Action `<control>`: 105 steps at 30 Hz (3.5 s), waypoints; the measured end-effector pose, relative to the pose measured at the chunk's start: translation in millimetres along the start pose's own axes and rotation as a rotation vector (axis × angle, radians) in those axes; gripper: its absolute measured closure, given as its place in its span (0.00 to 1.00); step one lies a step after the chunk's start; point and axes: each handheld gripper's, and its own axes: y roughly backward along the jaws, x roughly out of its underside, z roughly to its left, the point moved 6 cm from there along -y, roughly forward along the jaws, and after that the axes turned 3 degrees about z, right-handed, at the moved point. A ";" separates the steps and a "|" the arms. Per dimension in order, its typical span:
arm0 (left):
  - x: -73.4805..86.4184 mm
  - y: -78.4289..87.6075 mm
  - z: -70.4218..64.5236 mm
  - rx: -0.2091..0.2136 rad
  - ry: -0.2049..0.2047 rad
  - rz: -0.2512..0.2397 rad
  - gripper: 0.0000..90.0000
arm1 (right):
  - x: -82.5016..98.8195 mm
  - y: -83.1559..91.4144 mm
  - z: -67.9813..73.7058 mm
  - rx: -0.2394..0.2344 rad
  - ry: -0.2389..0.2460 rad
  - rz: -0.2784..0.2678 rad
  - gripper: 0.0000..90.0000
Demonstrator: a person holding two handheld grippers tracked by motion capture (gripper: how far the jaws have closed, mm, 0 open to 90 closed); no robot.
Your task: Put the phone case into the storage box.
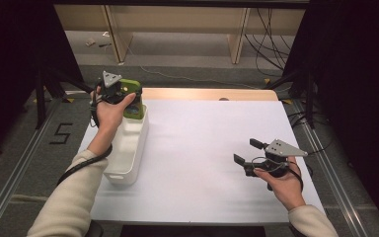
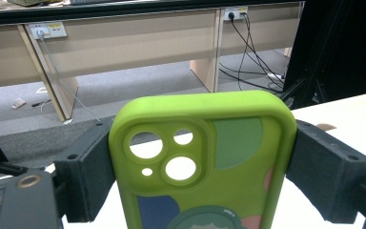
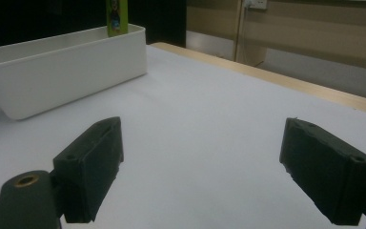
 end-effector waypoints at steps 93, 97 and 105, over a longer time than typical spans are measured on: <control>39.5 -31.1 5.9 0.002 -0.008 0.122 0.17 | -1.3 0.9 -2.7 -0.005 -0.009 -0.001 0.18; 40.1 -32.0 6.1 0.001 -0.001 0.130 0.17 | -0.8 0.9 -2.6 -0.005 -0.008 0.004 0.18; 41.9 -33.9 6.3 0.004 0.005 0.144 0.17 | -1.4 0.8 -1.5 -0.010 -0.007 -0.001 0.18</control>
